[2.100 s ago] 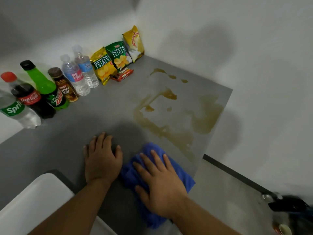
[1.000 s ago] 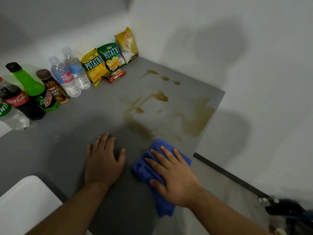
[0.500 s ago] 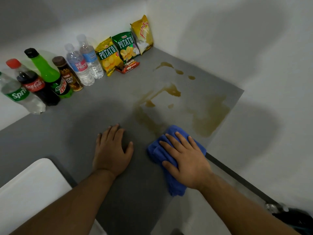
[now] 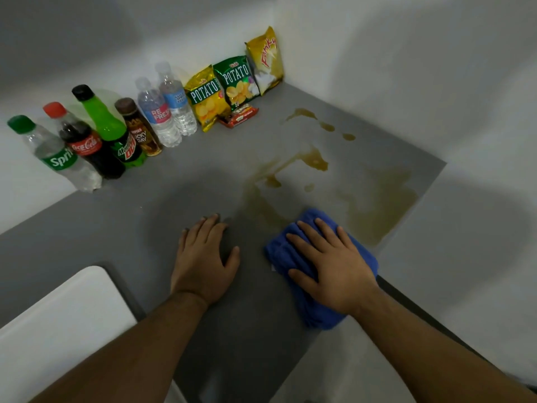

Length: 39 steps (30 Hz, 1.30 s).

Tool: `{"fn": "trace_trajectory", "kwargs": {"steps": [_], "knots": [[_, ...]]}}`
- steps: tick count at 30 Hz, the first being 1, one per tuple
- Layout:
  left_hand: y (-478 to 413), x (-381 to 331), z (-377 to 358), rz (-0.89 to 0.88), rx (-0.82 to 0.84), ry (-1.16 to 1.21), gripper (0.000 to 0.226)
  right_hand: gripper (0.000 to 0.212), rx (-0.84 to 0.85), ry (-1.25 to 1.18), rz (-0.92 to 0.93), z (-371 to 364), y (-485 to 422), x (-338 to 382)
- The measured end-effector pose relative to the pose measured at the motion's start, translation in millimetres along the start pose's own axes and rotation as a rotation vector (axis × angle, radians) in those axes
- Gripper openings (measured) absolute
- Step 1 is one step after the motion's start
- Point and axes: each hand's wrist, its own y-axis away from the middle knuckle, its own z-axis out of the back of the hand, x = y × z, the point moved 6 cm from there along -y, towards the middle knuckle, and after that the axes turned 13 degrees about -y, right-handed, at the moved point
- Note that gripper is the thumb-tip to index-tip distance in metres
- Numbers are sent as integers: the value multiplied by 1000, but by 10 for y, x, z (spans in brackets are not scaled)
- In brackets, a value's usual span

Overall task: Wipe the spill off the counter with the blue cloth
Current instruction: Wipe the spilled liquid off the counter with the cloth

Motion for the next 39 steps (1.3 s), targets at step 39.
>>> {"fn": "trace_trajectory", "kwargs": {"steps": [39], "knots": [[-667,475,-32,-31,-23,25,55,67,15,13,-36,-268,-965,601]]}}
